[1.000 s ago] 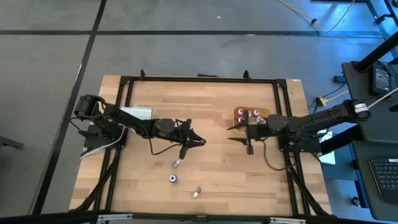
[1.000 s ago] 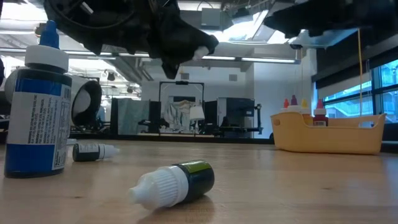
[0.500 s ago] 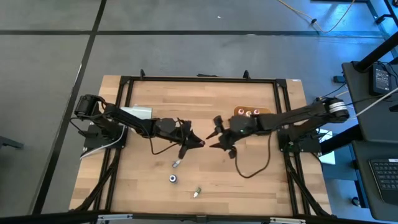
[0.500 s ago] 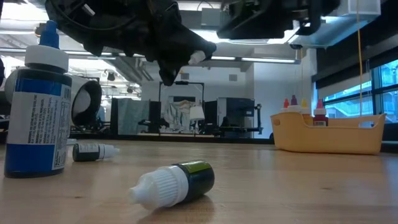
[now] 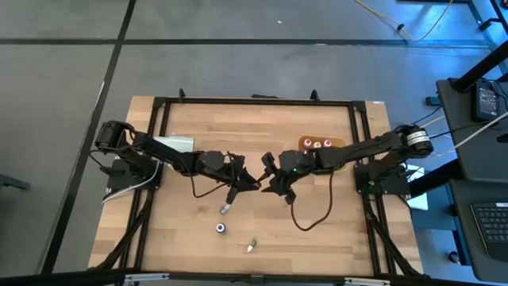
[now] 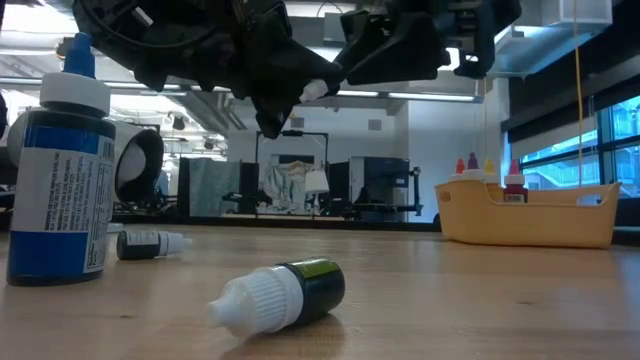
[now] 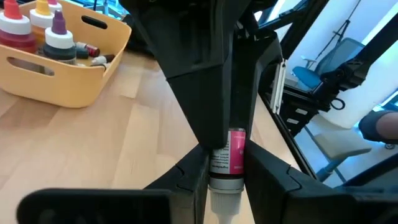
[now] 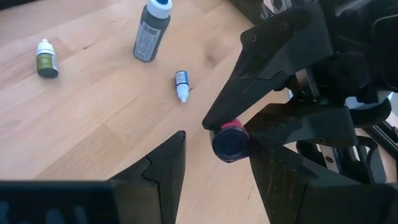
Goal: Pick & Place food coloring
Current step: Put the pink food coloring bottle into the yellow bin
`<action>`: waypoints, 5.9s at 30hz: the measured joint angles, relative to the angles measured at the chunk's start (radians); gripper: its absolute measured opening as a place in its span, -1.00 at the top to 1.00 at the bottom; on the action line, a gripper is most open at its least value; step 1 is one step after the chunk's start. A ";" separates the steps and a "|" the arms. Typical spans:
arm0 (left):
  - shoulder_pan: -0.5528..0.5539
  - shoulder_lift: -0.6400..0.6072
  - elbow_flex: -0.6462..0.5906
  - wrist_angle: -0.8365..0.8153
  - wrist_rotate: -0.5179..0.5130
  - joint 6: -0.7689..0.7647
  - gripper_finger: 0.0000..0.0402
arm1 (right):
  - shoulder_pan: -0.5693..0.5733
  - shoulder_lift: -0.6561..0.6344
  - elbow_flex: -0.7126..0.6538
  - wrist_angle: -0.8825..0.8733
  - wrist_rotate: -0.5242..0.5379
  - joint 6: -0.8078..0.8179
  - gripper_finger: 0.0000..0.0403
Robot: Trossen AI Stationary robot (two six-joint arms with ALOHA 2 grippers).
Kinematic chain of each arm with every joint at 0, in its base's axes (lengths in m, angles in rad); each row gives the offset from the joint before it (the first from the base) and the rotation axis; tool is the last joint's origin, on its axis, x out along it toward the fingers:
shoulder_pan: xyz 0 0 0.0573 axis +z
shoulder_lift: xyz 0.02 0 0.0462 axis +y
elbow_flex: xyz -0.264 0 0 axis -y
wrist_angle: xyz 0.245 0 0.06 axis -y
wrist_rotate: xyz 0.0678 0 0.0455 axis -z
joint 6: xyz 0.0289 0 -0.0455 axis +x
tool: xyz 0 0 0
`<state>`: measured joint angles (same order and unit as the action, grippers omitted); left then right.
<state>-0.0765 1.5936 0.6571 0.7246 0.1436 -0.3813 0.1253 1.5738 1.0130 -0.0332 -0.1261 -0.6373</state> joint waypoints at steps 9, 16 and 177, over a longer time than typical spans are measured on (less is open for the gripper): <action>0.000 0.000 0.000 0.006 0.004 0.000 0.56 | -0.001 0.001 0.000 0.021 0.000 -0.029 0.43; -0.001 0.000 0.000 0.006 0.005 0.001 0.55 | -0.001 0.001 0.000 0.024 0.000 -0.048 0.64; 0.004 -0.037 0.000 -0.181 0.035 0.062 0.12 | -0.117 -0.690 -0.432 -1.022 0.392 1.339 0.52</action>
<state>-0.0726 1.5568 0.6571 0.5439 0.1784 -0.3191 0.0082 0.8837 0.5812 -1.0554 0.2657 0.7013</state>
